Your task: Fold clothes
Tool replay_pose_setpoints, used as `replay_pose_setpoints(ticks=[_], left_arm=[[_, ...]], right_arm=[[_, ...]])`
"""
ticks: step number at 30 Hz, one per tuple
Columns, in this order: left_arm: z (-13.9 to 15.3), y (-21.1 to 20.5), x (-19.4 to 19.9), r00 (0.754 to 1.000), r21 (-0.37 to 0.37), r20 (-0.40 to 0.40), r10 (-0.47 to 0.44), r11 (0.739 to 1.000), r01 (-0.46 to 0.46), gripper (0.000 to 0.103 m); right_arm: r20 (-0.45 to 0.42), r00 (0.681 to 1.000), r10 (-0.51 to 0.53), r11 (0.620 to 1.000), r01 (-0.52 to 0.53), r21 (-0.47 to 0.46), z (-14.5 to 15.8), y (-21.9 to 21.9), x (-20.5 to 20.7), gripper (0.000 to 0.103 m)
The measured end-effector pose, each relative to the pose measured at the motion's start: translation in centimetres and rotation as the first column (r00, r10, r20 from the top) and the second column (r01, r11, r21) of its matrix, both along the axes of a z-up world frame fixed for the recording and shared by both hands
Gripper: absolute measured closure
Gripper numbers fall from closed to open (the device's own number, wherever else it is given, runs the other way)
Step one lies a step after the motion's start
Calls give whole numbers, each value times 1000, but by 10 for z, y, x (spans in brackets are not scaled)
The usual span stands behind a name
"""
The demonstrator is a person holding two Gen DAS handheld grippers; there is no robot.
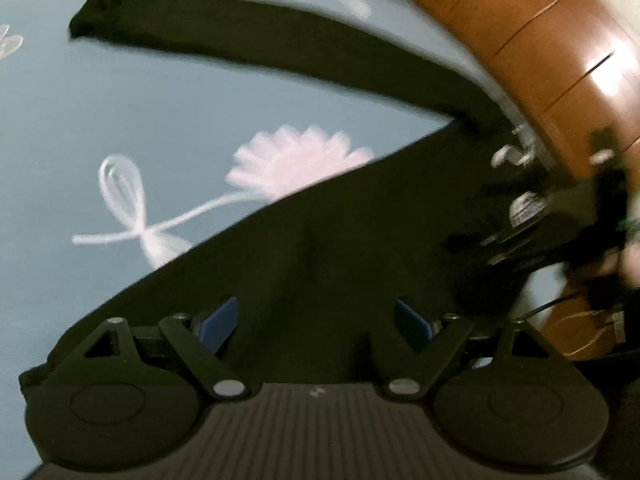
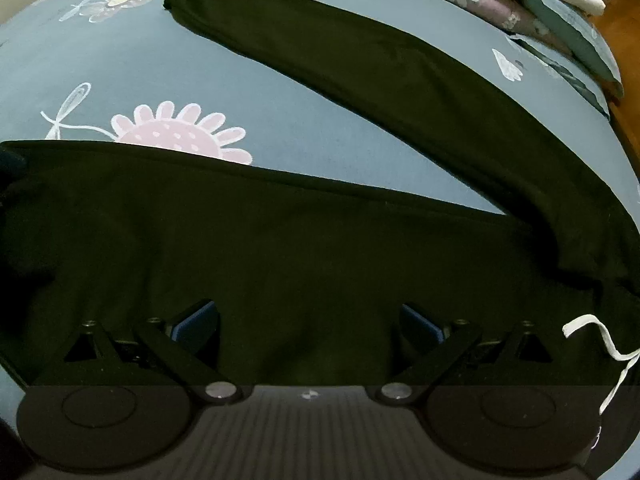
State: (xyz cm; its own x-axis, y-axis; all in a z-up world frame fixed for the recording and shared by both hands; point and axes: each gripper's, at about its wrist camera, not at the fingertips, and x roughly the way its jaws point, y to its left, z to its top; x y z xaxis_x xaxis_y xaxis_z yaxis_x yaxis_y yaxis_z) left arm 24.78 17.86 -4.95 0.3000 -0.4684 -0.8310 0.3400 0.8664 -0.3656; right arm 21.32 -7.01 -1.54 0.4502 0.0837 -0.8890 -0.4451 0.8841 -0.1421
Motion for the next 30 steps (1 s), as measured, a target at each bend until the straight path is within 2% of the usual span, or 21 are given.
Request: replay_pose_setpoints(ticks=[2,5,11,14,18,20,23,27,30], left_arm=[[-2,1,1,1000,27,25,-12,1000,11,18],[-2,7,-1,996,154,88,-17,988,4,18],[13,29,6,996,55,70,55,997,-59,18],[28,28,4,994,-19,110,23,1000,-21,18],[23,16,9,998,-121,46,-31,992,37,18],[10,10,11,998,-125,-8,-58,991,56,18],[-5,10,12,996,-72,-56,-69,995,65,18],[11,19,22,1000,-33,-8,-17,999,16,18],[21,18,35,999,-32,30,-18,999,19,18]], right_arm=[[-5,1000,-4,1000,4,-1,-2,1,2,3],[-19,1000,-20,1000,20,6,-5,0,5,2],[-92,990,-111,989,119,87,-9,-11,19,0],[-124,982,-145,980,160,119,-13,-17,22,0],[-142,978,-155,979,171,110,-14,-16,26,0],[-154,975,-159,977,178,114,-14,-18,27,0],[-163,973,-162,976,182,116,-15,-18,29,0],[-171,972,-160,976,182,122,-16,-19,31,0],[-179,971,-157,976,180,123,-15,-22,33,0]])
